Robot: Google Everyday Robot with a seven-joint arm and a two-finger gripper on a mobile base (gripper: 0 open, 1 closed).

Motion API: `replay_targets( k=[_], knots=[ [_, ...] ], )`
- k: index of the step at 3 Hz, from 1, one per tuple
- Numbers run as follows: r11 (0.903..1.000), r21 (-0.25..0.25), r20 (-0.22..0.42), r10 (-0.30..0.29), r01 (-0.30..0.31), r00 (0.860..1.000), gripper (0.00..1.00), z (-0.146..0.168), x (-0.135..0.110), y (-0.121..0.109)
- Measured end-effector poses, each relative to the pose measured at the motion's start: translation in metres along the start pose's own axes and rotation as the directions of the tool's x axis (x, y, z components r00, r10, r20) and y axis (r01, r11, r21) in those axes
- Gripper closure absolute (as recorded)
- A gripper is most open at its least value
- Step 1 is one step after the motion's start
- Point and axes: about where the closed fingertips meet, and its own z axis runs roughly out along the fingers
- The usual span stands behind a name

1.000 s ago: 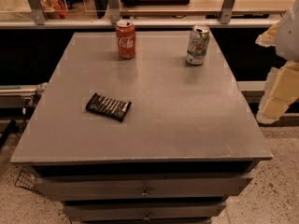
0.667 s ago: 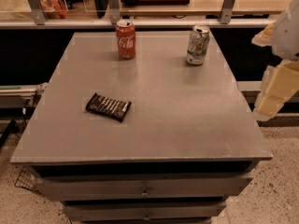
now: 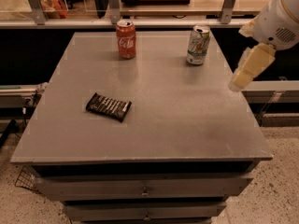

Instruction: Move 7up can near rxbar chocolate

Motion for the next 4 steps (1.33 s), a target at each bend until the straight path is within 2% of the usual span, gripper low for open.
replay_targets(
  k=[1, 2, 3, 4],
  knots=[
    [0.9959, 0.043, 0.107, 0.075, -0.08, 0.991, 0.0, 0.03, -0.015, -0.048],
    [0.972, 0.112, 0.241, 0.175, -0.206, 0.955, 0.0, 0.059, -0.029, -0.103],
    [0.9377, 0.121, 0.358, 0.265, -0.326, 0.895, 0.0, 0.093, -0.041, -0.149],
    [0.9124, 0.076, 0.437, 0.332, -0.402, 0.836, 0.0, 0.119, -0.048, -0.169]
  ],
)
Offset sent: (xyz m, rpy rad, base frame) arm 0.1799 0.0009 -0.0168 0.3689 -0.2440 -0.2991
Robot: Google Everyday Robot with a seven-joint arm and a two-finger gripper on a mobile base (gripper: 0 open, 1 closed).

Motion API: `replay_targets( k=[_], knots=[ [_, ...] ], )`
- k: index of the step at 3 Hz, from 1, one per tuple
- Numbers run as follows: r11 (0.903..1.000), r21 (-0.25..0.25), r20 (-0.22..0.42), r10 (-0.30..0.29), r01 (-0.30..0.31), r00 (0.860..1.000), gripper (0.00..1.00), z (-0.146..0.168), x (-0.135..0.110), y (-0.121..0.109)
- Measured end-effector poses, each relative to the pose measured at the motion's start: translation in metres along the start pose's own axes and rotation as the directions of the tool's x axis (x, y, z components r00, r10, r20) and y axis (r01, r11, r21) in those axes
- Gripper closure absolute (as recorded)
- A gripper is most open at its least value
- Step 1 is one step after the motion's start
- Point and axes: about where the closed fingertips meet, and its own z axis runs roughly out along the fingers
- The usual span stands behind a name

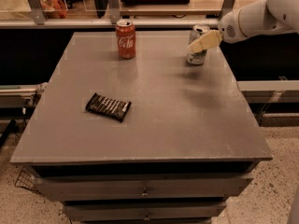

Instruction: Move 7up can near rxbar chocolate

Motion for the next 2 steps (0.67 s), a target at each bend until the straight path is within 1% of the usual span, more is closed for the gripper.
replay_targets(
  k=[1, 2],
  knots=[
    [0.9941, -0.029, 0.06, 0.106, -0.105, 0.993, 0.16, 0.0264, 0.0019, -0.0087],
    [0.9829, -0.07, 0.098, 0.176, -0.17, 0.979, 0.39, 0.0358, 0.0012, -0.0086]
  ],
)
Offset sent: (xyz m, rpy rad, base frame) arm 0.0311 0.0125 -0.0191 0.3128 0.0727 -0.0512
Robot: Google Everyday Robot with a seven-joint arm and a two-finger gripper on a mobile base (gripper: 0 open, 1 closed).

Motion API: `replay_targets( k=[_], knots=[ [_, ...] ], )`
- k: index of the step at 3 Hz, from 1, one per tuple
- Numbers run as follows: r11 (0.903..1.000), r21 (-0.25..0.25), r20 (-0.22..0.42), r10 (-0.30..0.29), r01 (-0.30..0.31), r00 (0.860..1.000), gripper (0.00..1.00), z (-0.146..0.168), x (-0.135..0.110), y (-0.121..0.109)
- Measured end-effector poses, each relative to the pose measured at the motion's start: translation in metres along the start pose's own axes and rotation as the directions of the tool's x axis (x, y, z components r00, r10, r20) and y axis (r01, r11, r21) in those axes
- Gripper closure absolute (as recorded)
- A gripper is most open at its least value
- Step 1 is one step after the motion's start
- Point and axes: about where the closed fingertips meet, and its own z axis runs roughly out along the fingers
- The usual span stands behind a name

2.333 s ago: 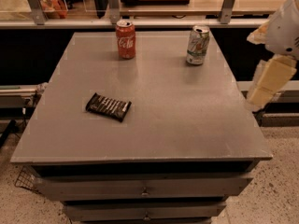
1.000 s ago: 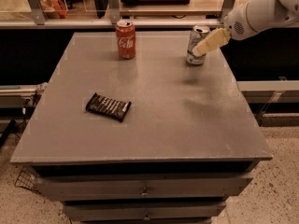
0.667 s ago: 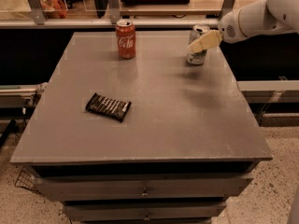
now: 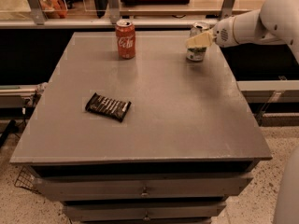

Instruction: Move 7up can near rxbar chocolate

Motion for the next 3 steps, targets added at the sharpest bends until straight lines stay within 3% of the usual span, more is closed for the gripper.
replay_targets(
  k=[1, 2, 3],
  knots=[
    [0.9984, -0.045, 0.027, 0.037, -0.035, 0.999, 0.62, -0.006, -0.001, 0.01],
    [0.99, -0.138, 0.084, 0.04, -0.029, 0.996, 0.93, -0.026, -0.01, 0.043],
    [0.9577, -0.286, 0.096, -0.008, 0.035, 0.995, 1.0, -0.031, -0.002, 0.108]
  ],
)
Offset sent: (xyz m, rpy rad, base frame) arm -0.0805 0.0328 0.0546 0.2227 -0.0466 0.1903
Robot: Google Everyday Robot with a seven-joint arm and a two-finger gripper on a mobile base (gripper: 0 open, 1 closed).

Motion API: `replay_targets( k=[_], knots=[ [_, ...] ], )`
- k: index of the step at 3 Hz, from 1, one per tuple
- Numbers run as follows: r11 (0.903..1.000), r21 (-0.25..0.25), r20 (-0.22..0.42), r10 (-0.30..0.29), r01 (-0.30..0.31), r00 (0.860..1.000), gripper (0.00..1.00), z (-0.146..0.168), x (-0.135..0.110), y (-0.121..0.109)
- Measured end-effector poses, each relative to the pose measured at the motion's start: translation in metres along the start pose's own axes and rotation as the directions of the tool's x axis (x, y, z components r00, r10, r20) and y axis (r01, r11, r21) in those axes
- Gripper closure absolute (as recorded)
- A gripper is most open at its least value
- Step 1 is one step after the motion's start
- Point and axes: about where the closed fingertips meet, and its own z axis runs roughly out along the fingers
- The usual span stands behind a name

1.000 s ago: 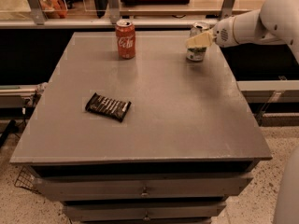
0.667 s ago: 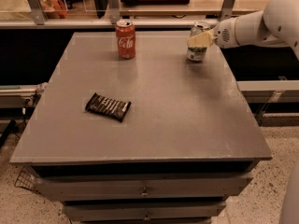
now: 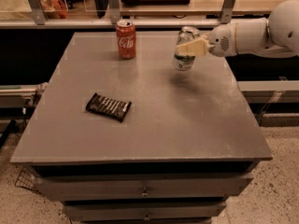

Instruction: Move 7up can near rxbar chocolate

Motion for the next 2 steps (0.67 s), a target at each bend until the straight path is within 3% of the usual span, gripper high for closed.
replay_targets(
  k=[1, 2],
  knots=[
    [1.0, 0.0, 0.0, 0.0, 0.0, 1.0, 1.0, 0.0, 0.0, 0.0],
    [0.9993, -0.033, -0.003, -0.016, 0.016, 1.0, 1.0, 0.015, 0.008, 0.025]
  ],
)
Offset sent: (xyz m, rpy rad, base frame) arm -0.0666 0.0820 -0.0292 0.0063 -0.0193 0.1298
